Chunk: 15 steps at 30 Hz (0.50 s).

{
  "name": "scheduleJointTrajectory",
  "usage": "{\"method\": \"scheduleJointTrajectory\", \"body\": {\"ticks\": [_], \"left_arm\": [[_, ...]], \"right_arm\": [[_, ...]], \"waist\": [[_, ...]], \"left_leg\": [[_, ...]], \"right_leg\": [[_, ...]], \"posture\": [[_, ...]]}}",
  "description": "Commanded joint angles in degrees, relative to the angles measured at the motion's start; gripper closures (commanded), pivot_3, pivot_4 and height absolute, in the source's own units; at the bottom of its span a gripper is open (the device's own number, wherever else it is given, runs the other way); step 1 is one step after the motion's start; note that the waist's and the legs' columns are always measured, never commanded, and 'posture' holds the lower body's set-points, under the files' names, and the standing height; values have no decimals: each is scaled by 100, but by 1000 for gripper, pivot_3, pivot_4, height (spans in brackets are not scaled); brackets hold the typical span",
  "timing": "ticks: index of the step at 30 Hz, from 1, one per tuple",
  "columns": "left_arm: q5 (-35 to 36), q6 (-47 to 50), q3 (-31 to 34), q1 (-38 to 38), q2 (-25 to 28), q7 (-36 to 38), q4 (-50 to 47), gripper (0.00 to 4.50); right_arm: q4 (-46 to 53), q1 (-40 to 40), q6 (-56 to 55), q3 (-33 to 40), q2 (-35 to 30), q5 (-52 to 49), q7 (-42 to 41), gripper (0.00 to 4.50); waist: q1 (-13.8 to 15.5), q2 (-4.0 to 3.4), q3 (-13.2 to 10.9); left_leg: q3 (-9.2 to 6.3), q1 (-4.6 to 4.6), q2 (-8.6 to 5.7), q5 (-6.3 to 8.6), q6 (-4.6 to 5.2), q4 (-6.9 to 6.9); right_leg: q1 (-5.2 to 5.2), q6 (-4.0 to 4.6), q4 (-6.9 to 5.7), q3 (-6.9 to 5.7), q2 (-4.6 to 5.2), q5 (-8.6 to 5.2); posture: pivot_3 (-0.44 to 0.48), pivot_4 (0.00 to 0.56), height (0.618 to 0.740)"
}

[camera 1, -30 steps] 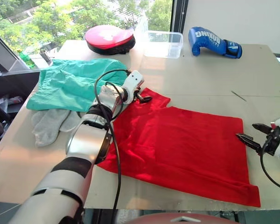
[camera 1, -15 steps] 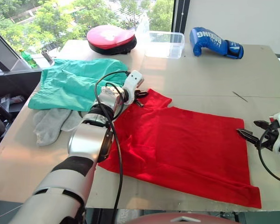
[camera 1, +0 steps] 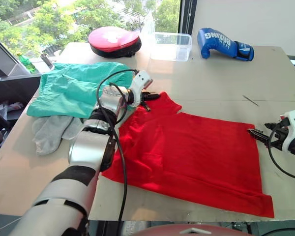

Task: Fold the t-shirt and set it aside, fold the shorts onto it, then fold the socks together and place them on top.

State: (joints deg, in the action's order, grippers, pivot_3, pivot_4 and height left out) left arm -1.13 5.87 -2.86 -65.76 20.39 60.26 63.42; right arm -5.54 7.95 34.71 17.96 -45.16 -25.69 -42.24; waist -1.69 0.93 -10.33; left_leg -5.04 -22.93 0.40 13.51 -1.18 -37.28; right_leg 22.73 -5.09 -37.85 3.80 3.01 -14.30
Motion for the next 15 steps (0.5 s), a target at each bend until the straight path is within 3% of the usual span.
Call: {"method": "scheduleJointTrajectory", "body": {"ticks": [1,15], "left_arm": [[332,258,82,172,173,494,-1055,4452],[1128,1624,23,1653,1168,1442,-4598,4452]], "right_arm": [[-43,136,-83,22,-80,57,-79,0],[-172,408,-25,-156,-143,128,-397,0]], "waist": [[-18,-1,0],[-73,-4,-2]], "left_leg": [[-1,0,0,0,0,0],[-1,2,4,0,0,0]], "right_leg": [[0,0,0,0,0,0],[1,1,-3,0,0,0]], "posture": [[0,150,731],[0,150,731]]}}
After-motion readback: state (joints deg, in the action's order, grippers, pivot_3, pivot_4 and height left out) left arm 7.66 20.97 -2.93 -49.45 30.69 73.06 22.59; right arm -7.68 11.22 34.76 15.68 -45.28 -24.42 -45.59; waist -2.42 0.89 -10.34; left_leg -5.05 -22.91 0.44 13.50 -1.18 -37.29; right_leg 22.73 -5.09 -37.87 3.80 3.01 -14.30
